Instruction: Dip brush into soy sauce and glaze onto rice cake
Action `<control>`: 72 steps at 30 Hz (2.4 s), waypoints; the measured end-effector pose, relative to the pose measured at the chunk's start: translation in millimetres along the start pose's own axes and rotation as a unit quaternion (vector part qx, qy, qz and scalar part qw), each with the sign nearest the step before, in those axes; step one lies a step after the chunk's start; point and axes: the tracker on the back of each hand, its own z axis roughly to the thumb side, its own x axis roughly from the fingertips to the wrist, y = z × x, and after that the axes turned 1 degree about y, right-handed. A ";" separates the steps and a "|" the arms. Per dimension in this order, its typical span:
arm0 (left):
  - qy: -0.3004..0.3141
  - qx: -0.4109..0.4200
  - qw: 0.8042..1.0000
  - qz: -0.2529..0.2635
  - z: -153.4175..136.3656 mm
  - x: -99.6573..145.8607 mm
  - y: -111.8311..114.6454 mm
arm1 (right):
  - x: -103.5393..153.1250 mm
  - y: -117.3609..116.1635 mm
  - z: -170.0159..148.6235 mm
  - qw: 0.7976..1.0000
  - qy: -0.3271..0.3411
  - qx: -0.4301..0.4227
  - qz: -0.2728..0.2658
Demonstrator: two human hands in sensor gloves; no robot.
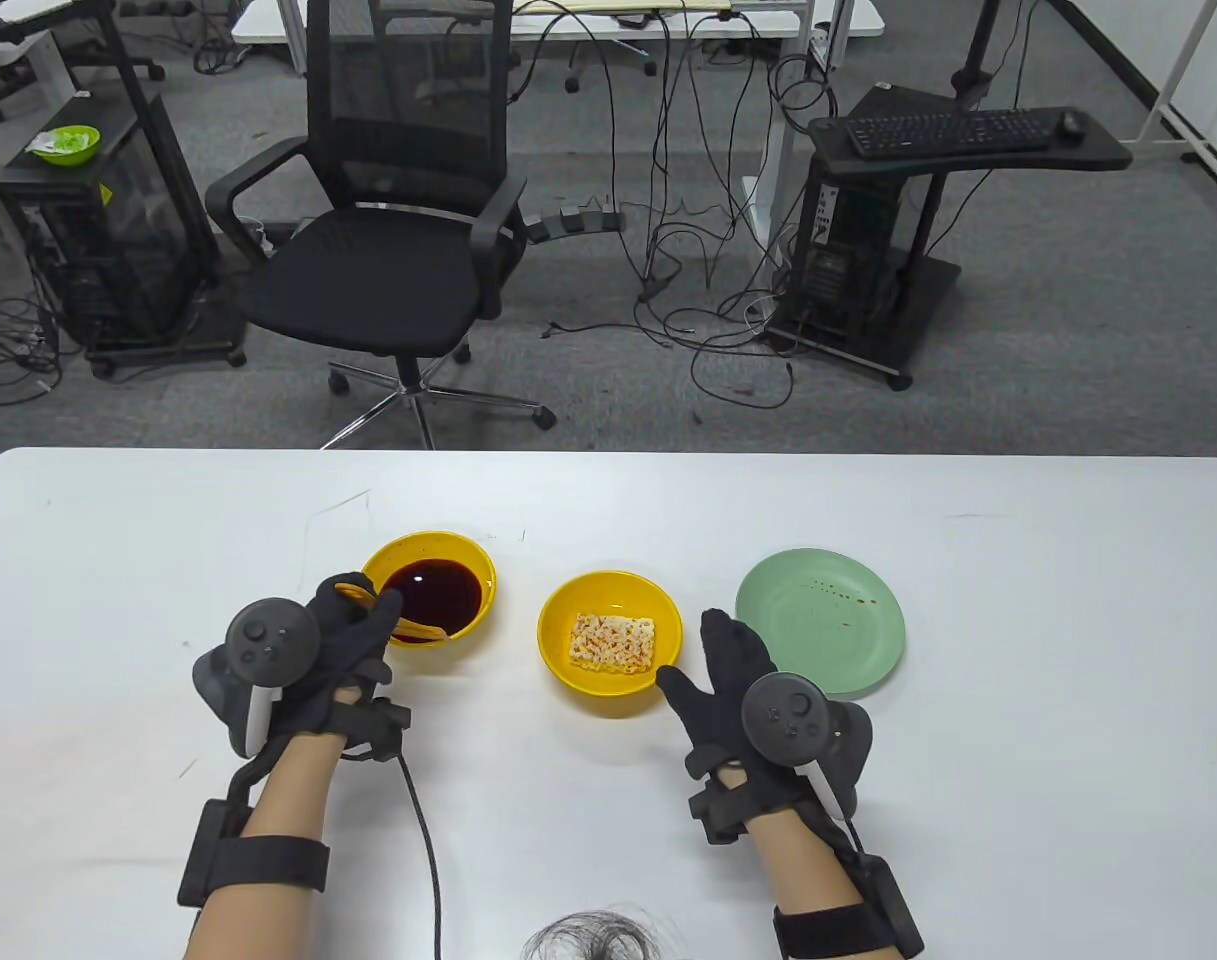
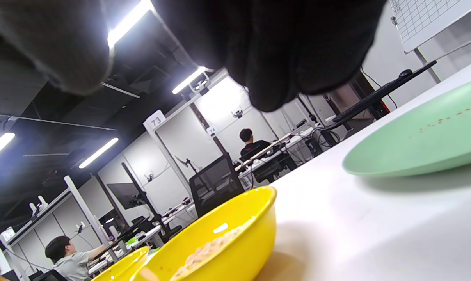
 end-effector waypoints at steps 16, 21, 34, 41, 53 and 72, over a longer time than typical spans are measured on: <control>-0.005 0.001 1.000 0.000 -0.4 -0.9 -3.9 | -0.3 1.2 -1.2 1.000 0.000 -0.004 -0.002; 0.007 0.050 0.998 0.027 12.8 -1.2 -11.8 | -0.8 2.8 -1.5 1.000 0.000 -0.005 -0.007; 0.132 0.090 0.983 -0.093 113.0 34.8 100.7 | -1.3 5.8 -7.3 1.000 -0.008 -0.006 -0.012; 0.132 0.070 0.981 -0.123 108.0 39.9 121.5 | -1.2 4.8 -6.6 1.000 -0.006 -0.002 -0.008; 0.137 0.083 0.979 -0.124 111.2 35.4 116.0 | -0.9 3.9 -6.3 1.000 -0.008 0.002 -0.004; 0.124 0.056 0.980 -0.143 103.4 31.7 116.1 | -1.8 4.5 -7.9 1.000 -0.012 0.007 -0.002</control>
